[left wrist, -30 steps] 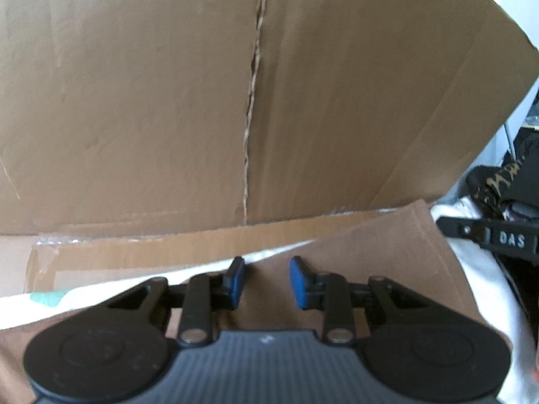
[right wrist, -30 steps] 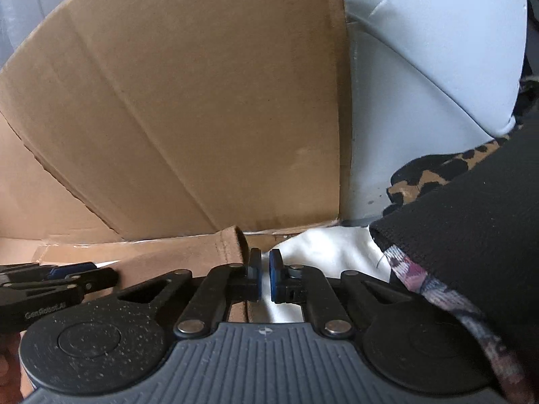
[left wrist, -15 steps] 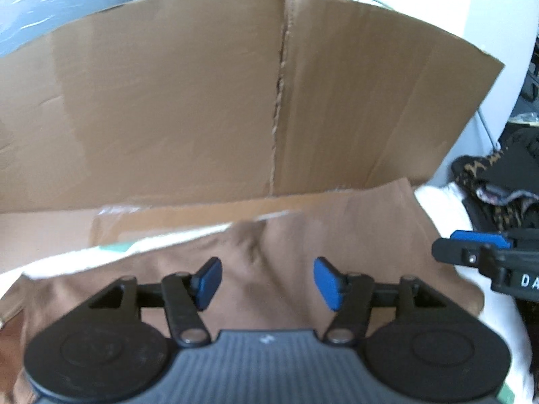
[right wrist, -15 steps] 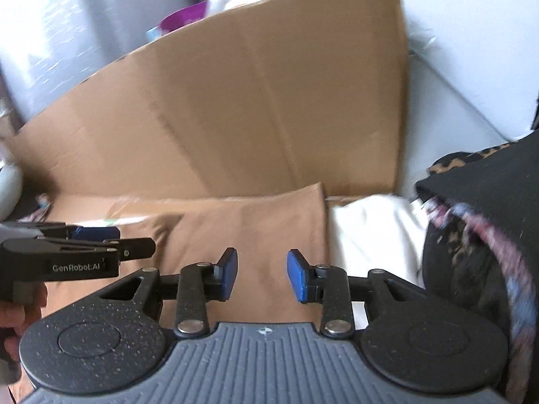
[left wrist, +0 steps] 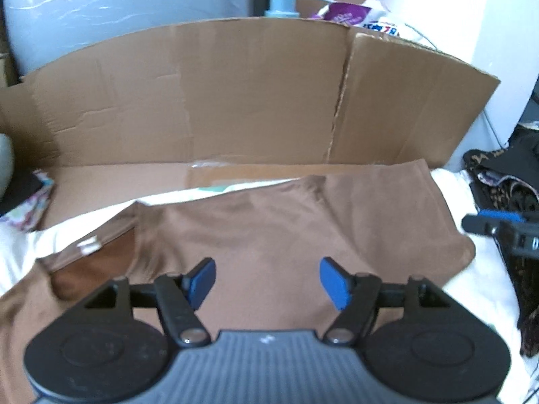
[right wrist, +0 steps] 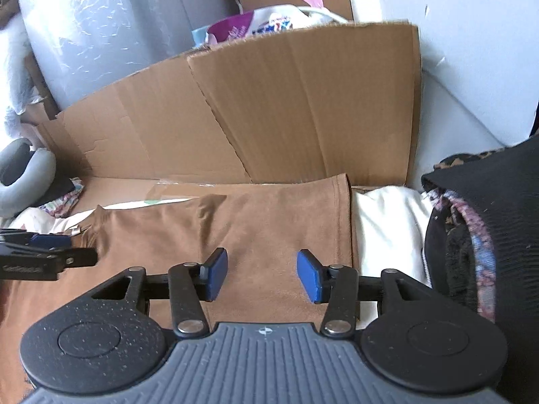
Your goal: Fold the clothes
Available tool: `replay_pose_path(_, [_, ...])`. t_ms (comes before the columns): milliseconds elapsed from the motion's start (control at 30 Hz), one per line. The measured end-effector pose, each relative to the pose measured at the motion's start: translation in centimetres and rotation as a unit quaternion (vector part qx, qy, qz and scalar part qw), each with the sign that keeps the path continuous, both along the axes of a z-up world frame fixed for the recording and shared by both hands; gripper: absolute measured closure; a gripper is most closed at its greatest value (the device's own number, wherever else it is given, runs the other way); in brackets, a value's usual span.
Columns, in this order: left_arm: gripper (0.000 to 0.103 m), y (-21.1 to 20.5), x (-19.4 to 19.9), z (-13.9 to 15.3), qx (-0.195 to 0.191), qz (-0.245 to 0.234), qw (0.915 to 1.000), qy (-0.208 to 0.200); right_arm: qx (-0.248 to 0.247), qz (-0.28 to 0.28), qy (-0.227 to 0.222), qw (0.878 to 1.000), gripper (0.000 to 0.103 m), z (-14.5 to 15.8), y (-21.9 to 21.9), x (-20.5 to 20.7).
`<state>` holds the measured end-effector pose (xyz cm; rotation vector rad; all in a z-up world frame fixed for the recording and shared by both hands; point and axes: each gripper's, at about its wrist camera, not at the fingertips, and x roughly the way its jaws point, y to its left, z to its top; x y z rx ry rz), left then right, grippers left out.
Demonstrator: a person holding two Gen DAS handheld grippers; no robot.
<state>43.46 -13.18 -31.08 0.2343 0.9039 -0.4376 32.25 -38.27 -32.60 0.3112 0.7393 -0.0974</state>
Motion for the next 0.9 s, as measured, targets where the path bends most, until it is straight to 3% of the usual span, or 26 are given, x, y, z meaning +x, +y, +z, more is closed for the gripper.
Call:
replay_pose_path(200, [0.029,2.9,-2.8,2.6,0.006,0.032,0.9995,0.007,-0.002,0.002,0.008,1.0,0.044,1.9,0.1,-1.9])
replay_pose_path(467, [0.028,8.3,-6.2,7.7,-0.023,0.101,0.9946,0.001,-0.005,0.01,0.017,1.0,0.04,5.0,0.9,-3.7])
replay_pose_path(900, [0.028,19.0,-10.4,11.1,-0.029,0.229,0.9729,0.008,-0.008,0.037,0.037,0.999,0.037,7.2,2.9,-6.4])
